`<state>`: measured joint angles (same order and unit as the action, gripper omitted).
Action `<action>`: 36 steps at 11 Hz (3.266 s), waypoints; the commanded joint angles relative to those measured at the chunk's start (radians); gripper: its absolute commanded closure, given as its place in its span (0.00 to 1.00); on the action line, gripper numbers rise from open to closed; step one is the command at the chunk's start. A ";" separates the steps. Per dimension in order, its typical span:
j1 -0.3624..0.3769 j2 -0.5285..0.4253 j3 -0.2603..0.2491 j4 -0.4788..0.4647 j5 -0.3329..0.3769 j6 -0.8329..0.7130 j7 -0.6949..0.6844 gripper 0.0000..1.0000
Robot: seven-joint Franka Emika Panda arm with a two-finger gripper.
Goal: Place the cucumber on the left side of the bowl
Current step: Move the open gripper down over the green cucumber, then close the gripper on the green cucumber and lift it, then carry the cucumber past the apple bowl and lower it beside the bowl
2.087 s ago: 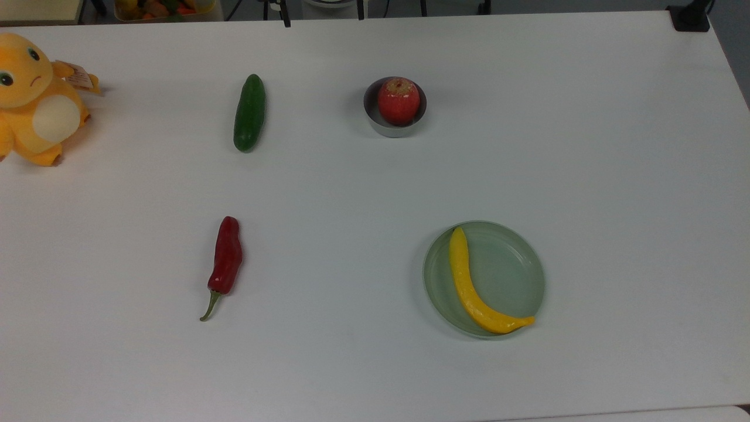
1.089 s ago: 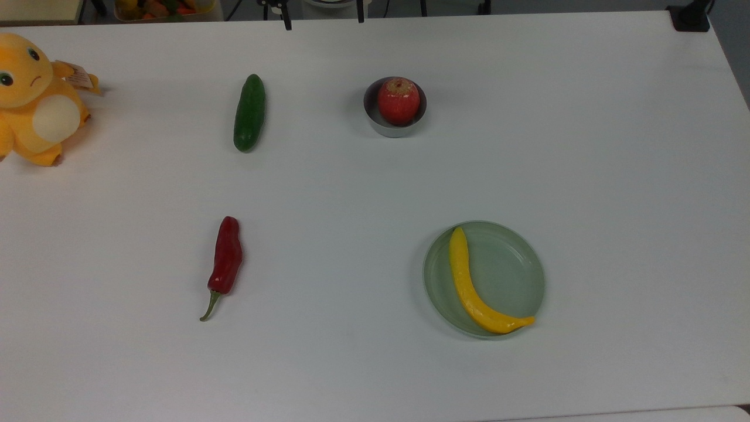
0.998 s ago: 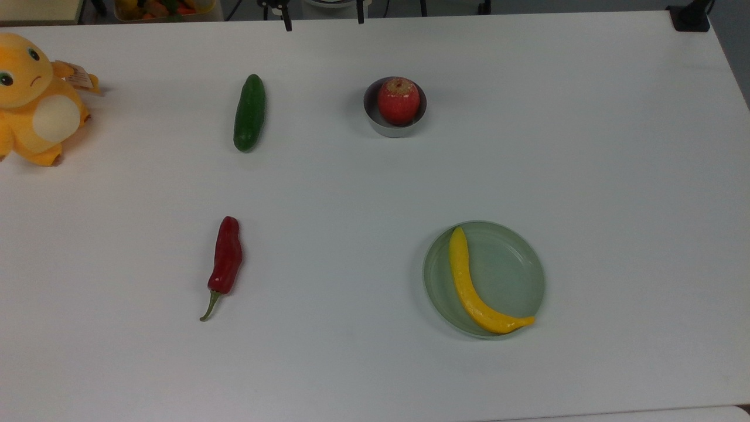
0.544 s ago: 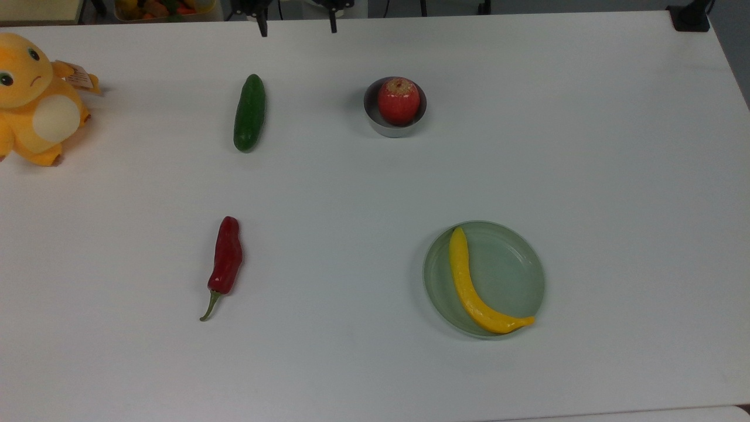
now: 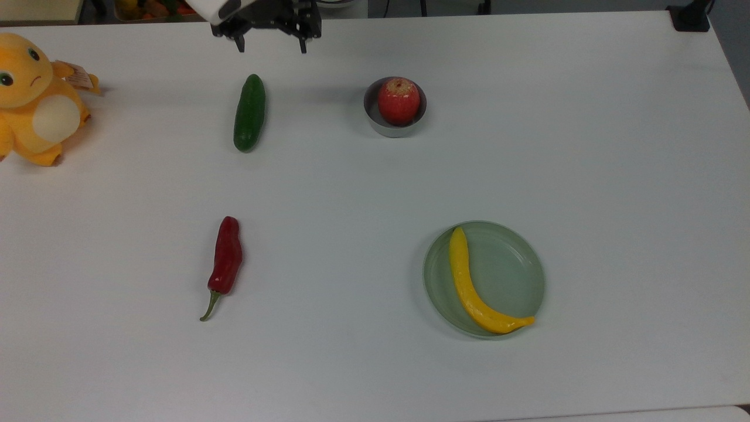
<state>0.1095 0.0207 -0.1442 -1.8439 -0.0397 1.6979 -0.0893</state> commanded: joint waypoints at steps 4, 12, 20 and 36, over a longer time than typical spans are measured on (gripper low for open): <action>-0.050 0.091 -0.017 -0.187 -0.045 0.316 -0.017 0.00; -0.083 0.192 -0.048 -0.224 -0.045 0.445 -0.053 0.00; -0.094 0.206 -0.048 -0.245 -0.049 0.437 -0.052 0.65; 0.034 0.058 0.334 0.049 0.053 0.028 0.291 0.86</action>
<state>0.1120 0.0652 0.1274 -1.7950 0.0067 1.7180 0.1022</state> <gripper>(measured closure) 0.498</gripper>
